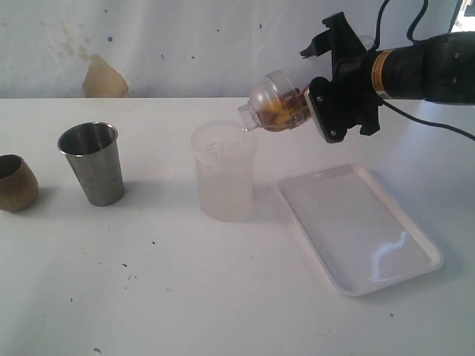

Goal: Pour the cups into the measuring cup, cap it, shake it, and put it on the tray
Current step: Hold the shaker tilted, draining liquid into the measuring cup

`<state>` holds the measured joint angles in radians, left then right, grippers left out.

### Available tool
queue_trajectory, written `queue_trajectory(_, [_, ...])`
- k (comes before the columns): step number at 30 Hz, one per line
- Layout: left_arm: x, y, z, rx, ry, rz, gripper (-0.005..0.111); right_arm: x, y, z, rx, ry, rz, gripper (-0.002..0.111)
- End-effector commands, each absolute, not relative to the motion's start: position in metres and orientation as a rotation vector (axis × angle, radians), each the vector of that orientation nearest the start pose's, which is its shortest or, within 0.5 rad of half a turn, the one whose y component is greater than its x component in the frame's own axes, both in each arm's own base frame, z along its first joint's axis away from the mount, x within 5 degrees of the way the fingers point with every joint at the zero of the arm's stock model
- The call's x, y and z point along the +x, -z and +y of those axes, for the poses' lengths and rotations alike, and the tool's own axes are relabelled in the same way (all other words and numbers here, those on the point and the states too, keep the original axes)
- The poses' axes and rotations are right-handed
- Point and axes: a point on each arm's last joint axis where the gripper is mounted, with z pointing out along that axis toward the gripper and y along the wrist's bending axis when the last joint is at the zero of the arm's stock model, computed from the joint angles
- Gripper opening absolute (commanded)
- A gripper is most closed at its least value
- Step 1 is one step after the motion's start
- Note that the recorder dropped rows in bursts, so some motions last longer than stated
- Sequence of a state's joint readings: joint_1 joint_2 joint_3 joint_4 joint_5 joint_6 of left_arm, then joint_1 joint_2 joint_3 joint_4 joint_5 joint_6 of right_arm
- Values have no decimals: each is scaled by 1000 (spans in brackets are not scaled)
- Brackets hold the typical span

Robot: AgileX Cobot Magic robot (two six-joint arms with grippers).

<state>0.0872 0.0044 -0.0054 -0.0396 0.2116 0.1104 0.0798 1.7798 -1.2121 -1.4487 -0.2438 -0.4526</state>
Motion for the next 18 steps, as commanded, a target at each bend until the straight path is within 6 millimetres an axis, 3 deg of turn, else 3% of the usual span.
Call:
queue_trajectory(1, [56,-195,4,-5,-115,1687,1,404,-269,55,-1821,906,1024,0])
queue_trajectory(18, [56,-195,4,-5,-115,1687,1,405,-272,55,-1828,923,1003,0])
